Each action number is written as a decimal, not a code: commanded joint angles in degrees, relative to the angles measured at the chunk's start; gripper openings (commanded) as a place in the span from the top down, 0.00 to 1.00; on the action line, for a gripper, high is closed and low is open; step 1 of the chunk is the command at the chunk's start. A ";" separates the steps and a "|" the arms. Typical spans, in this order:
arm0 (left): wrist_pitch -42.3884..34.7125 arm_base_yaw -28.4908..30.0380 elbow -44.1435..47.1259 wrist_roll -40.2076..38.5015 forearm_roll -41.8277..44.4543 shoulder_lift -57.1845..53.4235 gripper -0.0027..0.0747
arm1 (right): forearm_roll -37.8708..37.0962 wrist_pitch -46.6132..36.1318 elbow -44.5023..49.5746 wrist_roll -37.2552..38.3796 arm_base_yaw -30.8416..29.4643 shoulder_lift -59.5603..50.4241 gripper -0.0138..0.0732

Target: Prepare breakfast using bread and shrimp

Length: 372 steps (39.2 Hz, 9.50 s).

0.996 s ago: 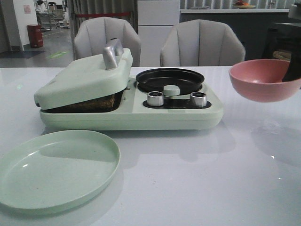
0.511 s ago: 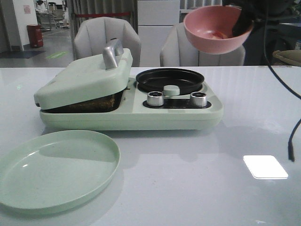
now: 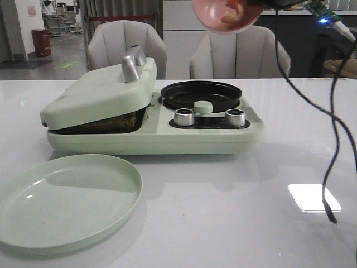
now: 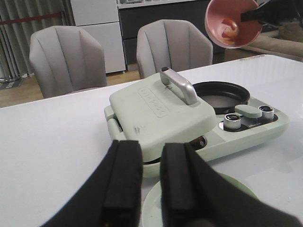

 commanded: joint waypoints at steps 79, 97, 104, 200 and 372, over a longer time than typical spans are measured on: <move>-4.85 -0.40 -1.44 -0.46 -0.43 -7.38 0.67 | 35.12 61.17 -4.50 -27.85 -13.83 -17.39 0.68; -4.77 -0.40 -1.44 -0.46 -0.43 -7.38 0.67 | -1.00 71.91 -1.66 -1.17 -15.60 -16.22 0.68; -4.77 -0.40 -1.44 -0.46 -0.43 -7.38 0.67 | 0.69 68.38 3.93 -1.17 -15.60 -13.18 0.68; -5.33 -0.40 -1.44 -0.46 -0.53 -7.38 0.67 | 0.35 19.41 69.62 -1.29 5.23 -100.84 0.37; -19.10 13.42 17.83 -12.99 7.16 -7.41 0.81 | -11.46 22.04 82.29 9.27 -7.55 -111.86 0.68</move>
